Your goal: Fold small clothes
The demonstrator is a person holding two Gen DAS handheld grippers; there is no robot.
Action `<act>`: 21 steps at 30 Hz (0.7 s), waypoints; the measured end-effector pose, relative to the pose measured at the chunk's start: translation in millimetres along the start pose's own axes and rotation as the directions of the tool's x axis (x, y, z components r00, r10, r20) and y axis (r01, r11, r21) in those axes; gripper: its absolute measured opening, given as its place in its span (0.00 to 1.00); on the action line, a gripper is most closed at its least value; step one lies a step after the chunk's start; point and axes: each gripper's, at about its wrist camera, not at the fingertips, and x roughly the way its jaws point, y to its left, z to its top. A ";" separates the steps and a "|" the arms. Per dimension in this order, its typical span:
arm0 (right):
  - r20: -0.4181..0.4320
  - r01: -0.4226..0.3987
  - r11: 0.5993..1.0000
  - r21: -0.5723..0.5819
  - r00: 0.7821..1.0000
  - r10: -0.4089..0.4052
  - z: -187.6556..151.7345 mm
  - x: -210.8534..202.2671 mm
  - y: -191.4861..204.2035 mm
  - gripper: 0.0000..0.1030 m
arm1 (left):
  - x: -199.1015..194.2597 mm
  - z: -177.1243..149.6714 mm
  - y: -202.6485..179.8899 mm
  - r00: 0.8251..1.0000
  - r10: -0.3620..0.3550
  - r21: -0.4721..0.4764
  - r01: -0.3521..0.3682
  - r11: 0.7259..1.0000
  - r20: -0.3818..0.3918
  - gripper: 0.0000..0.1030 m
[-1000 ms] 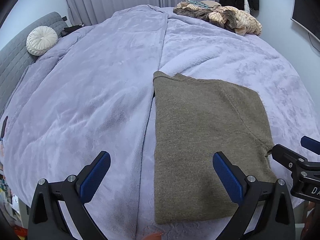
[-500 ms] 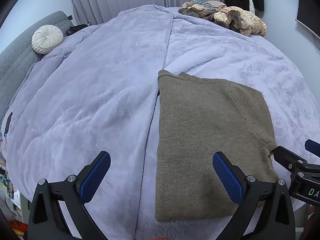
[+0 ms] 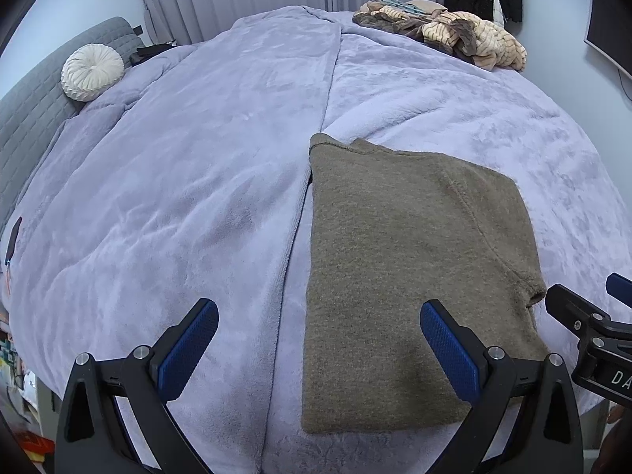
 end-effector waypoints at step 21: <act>-0.014 0.009 1.000 -0.003 1.000 -0.009 -0.8 4.8 3.8 1.00 | 6.3 -1.1 2.4 1.000 0.006 0.003 -0.006 1.000 -0.017 1.00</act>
